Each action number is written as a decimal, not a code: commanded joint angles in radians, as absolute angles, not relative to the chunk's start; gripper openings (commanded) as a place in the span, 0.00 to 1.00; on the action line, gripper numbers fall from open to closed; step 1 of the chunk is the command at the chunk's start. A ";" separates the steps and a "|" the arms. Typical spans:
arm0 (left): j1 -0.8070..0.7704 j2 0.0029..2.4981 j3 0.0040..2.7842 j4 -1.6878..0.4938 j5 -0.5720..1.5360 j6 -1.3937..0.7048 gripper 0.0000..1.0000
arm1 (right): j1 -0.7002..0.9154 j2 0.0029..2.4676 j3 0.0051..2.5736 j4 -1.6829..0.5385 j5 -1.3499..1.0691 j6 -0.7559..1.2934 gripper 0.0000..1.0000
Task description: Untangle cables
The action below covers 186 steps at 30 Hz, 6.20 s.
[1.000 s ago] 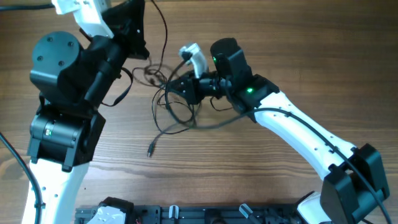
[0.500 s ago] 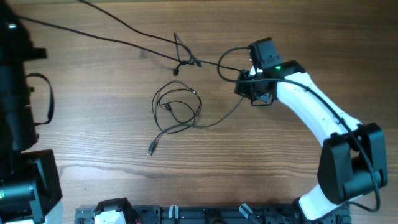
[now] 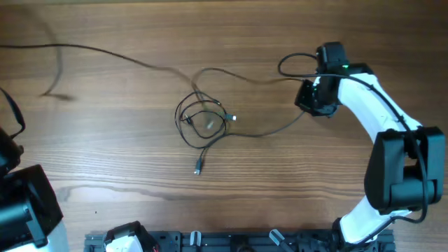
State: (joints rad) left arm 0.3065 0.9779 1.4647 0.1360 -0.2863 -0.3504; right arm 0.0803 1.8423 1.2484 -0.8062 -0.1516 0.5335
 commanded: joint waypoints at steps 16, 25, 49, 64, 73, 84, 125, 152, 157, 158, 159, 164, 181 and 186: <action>0.330 1.128 1.473 0.132 -0.297 -0.246 0.04 | -0.020 1.867 1.250 -0.820 -0.155 0.426 0.04; 0.427 1.368 1.473 0.161 -0.297 -0.242 0.04 | -0.020 1.867 1.250 -0.822 -0.155 0.418 0.04; 0.340 1.370 1.473 -0.500 0.126 -0.352 1.00 | -0.020 1.818 1.272 -0.764 -0.368 0.248 0.18; -0.229 1.576 1.404 -0.837 0.408 0.149 1.00 | -0.020 1.538 1.280 -0.833 -0.511 0.186 0.76; -0.399 1.860 1.404 -0.619 0.408 0.210 0.78 | -0.020 1.539 1.280 -0.865 -0.511 0.159 0.77; -0.471 2.025 1.404 -0.560 0.291 0.142 0.47 | -0.020 1.539 1.277 -0.868 -0.487 0.157 0.76; 0.520 1.118 1.580 -0.152 0.317 -0.353 0.04 | -0.019 1.541 1.267 -0.936 -0.389 0.160 0.76; 0.601 1.678 1.586 -0.463 0.081 -0.424 1.00 | -0.019 1.541 1.267 -0.976 -0.389 0.163 0.76; 0.510 1.678 1.586 -0.660 0.085 -0.585 1.00 | -0.019 1.541 1.267 -0.974 -0.389 0.157 0.76; 0.485 1.676 1.586 -0.681 0.085 -0.585 1.00 | -0.019 1.541 1.267 -0.974 -0.389 0.157 0.76; 0.463 1.674 1.586 -0.701 0.085 -0.584 1.00 | -0.019 1.541 1.267 -0.974 -0.389 0.157 0.77; 0.311 1.668 1.584 -0.869 0.105 -0.491 1.00 | -0.019 1.541 1.267 -0.973 -0.389 0.157 0.77; -0.208 1.668 1.244 -0.861 0.162 -0.812 0.87 | -0.019 1.541 1.267 -0.974 -0.389 0.160 0.78; -0.281 1.668 1.081 -0.577 0.158 -1.015 0.86 | -0.019 1.541 1.267 -0.974 -0.389 0.159 0.78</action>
